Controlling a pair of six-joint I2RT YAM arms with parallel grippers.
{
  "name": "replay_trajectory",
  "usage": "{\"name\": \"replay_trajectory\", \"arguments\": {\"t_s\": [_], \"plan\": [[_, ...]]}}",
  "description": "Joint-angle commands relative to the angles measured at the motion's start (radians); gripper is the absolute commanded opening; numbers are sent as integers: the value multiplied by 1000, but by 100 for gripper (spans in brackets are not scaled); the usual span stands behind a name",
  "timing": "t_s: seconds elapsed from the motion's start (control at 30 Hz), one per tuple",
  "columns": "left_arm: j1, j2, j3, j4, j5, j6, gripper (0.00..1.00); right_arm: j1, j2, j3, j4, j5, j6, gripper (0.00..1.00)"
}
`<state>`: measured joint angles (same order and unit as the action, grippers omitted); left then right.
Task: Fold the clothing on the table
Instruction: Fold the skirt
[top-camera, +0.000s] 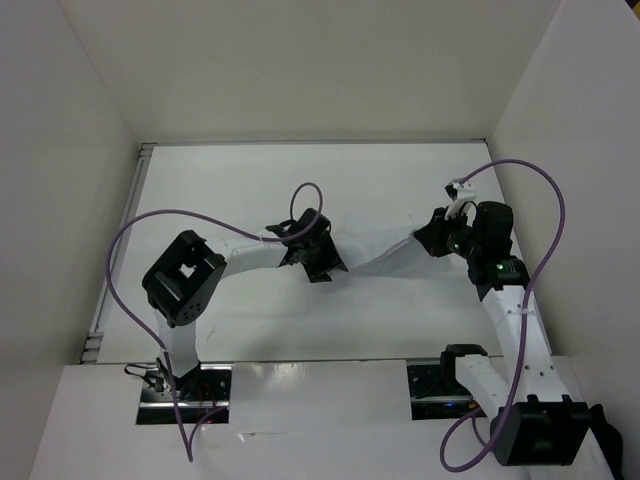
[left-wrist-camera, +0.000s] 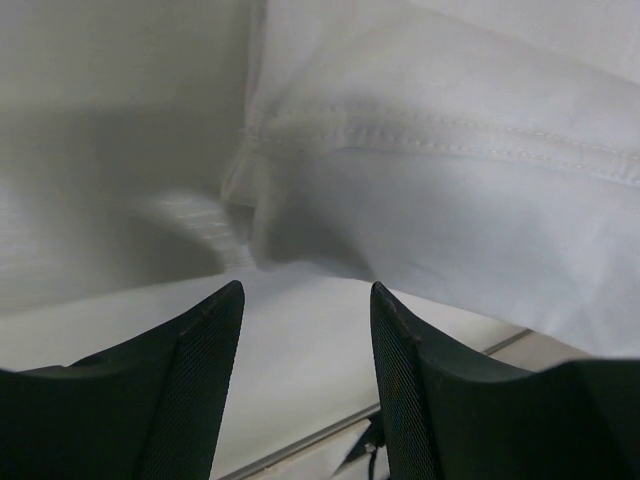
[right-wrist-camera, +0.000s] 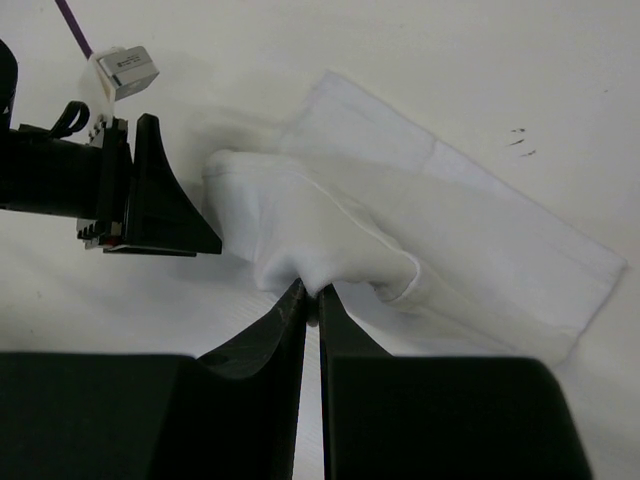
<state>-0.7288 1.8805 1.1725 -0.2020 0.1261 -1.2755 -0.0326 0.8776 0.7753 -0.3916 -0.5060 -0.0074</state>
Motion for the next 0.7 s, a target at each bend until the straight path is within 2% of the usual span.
{"name": "replay_trajectory", "arguments": {"t_s": [0.0,0.33,0.67], "plan": [[2,2,39,-24,-60,65,61,-7,-2,-7,39,-12,9,11],[2,31,62,-10,-114,137,61,-7,-2,-7,39,-12,9,11],[2,51,53,33,-105,148,51,-7,-2,-7,39,-12,9,11]]}}
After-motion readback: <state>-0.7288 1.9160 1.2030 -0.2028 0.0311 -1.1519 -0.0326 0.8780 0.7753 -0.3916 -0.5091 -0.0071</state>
